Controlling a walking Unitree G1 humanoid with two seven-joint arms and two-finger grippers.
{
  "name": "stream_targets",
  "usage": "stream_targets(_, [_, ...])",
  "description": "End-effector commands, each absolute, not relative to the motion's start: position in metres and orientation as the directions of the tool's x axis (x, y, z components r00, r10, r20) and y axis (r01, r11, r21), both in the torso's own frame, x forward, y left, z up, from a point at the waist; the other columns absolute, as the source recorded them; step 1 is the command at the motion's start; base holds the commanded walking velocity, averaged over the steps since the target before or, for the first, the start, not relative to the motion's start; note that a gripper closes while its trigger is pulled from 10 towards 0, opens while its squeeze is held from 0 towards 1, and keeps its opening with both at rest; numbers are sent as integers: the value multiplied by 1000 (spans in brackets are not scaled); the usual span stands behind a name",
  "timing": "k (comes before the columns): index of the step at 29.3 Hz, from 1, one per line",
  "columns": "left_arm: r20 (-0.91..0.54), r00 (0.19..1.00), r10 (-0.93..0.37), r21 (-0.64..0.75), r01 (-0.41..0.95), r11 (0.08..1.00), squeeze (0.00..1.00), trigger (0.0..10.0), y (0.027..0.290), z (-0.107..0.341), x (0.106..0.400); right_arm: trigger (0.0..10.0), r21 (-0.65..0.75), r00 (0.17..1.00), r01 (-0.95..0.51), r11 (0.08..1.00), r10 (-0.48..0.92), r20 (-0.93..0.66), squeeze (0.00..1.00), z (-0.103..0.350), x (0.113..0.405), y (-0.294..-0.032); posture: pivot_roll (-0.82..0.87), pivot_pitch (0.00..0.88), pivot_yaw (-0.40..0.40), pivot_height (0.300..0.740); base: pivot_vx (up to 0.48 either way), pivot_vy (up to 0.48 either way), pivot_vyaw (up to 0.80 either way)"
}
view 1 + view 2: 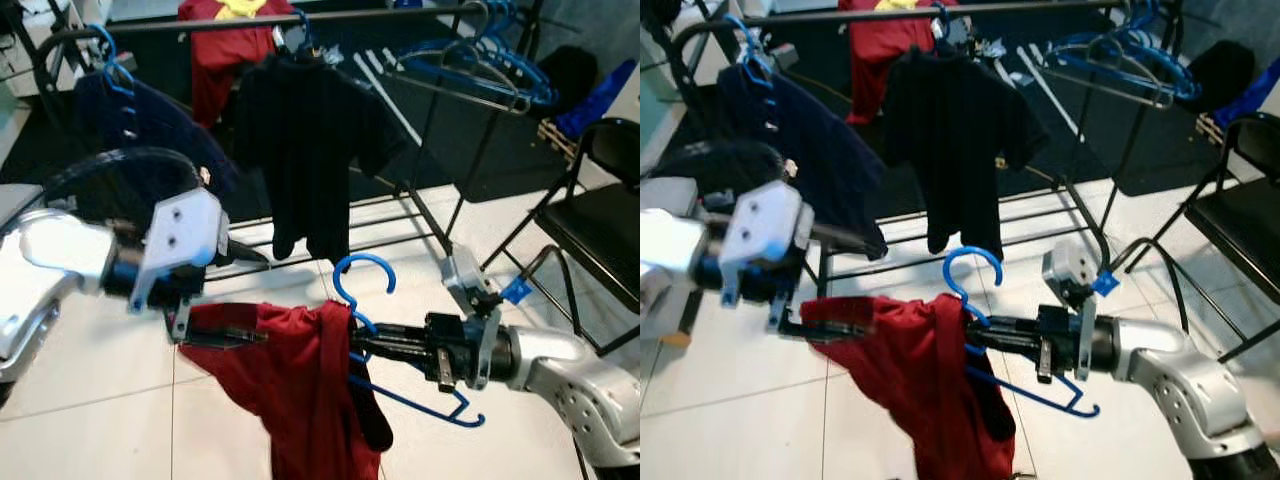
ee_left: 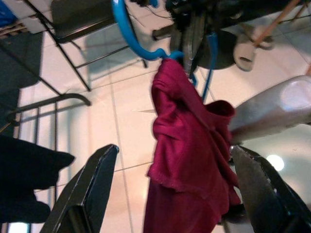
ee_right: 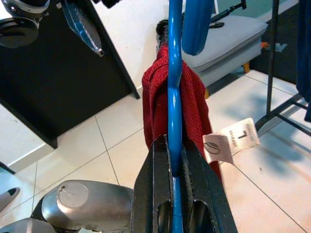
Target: Hang hanger
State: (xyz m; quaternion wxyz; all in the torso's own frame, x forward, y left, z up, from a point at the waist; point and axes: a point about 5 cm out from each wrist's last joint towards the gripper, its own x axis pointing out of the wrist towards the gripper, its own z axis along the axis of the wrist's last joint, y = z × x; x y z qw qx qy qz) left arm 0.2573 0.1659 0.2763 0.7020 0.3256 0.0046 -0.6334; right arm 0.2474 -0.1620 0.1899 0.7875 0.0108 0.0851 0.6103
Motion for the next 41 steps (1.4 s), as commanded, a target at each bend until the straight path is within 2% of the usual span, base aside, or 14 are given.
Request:
stream_targets(1, [-466,175,-868,410,911,-37,0,10000,168,269,255,0,87,204,-973,215,972,-119,0,195,243,-156,-20,166,35,740,0,0,0])
stream_targets(8, [-470,179,-865,396,918,-25,0,10000,169,264,259,0,80,190,-976,201,974,-127,0,196,242,-155,-21,164,35,740,0,0,0])
stream_targets(14, [-471,196,-860,395,919,-7,0,10000,162,250,267,0,60,145,-987,152,983,-112,0,203,240,-146,-25,161,37,740,0,0,0])
stream_targets(21, [-487,167,-857,355,935,-20,0,10000,155,239,268,0,43,131,-990,136,986,-100,0,208,239,-142,-28,163,39,740,0,0,0])
stream_targets(22, [-492,161,-856,348,937,-24,0,5961,154,237,268,0,39,131,-990,136,986,-98,0,209,239,-142,-28,163,39,740,0,0,0])
stream_targets(24, [-492,161,-856,348,937,-24,0,5961,154,237,268,0,39,131,-990,136,986,-98,0,209,239,-142,-28,163,39,740,0,0,0])
stream_targets(25, [-493,159,-856,341,940,-22,0,0,154,236,268,0,37,133,-990,137,986,-97,0,209,239,-141,-28,164,39,740,0,0,0])
stream_targets(41, [-497,175,-850,347,938,-10,0,0,157,236,271,0,20,152,-988,154,984,-90,0,211,241,-142,-25,162,40,740,0,0,0])
